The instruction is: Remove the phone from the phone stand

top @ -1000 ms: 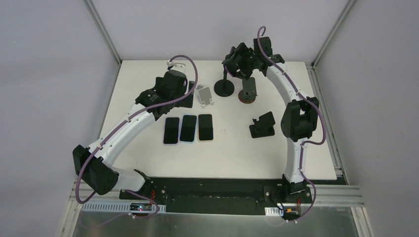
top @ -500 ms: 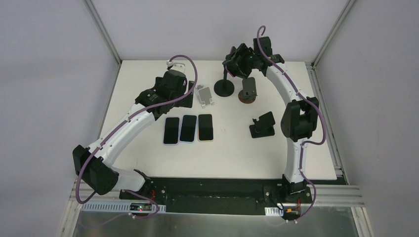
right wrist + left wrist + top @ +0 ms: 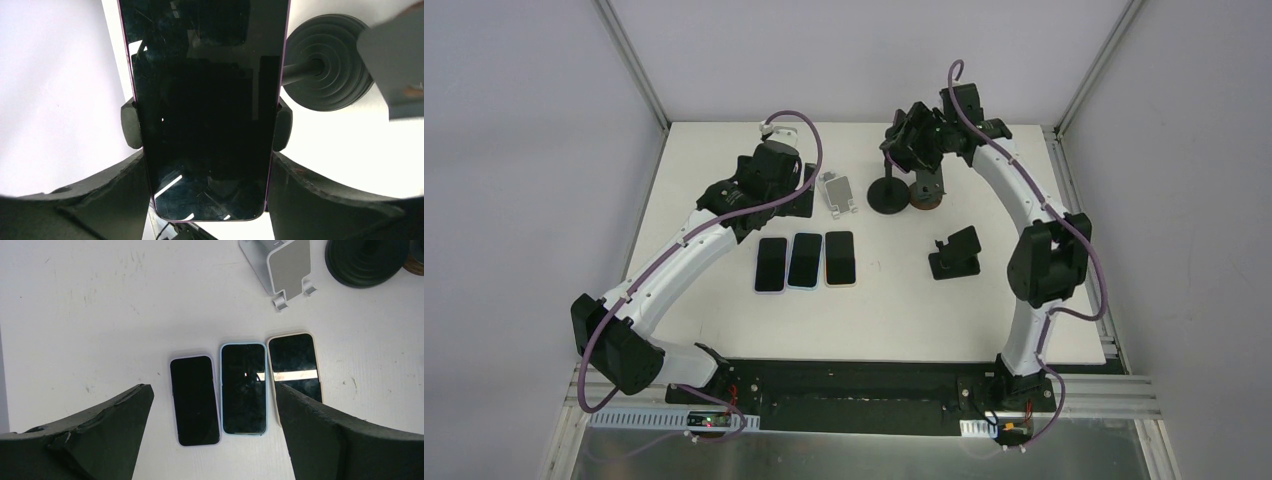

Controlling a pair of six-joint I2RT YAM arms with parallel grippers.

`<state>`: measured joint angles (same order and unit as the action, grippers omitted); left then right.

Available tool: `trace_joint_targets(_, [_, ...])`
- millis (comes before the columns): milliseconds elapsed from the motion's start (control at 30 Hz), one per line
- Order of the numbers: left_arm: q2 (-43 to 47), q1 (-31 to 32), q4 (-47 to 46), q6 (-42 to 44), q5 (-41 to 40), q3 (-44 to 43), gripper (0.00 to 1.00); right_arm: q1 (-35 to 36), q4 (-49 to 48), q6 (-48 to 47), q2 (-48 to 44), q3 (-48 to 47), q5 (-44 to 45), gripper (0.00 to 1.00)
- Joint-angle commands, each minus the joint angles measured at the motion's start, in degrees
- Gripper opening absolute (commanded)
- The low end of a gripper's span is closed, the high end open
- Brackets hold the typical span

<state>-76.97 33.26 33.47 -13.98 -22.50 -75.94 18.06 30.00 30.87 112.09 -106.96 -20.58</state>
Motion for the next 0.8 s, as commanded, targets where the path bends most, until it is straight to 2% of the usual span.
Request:
trace_joint_targets(0, [0.98, -0.81, 0.10, -0.27, 0.60, 0.08, 0.99, 0.95, -3.10, -1.81, -10.40, 4.12, -1.70, 0.00])
trace_joint_targets(167, [1.22, -0.82, 0.01, 0.04, 0.67, 0.39, 0.99, 2.56, -4.37, -1.19, -17.22, 12.72, -2.80, 0.00])
trace_joint_targets(433, [5.60, -0.82, -2.01, 1.75, 5.49, 3.97, 0.99, 5.93, -3.28, -1.19, -30.65, 25.07, -2.41, 0.00])
trace_joint_targets(767, [17.11, -0.82, -3.72, 2.11, 19.21, 8.73, 0.98, 9.15, 0.80, -0.99, -45.60, 36.46, -5.01, 0.00])
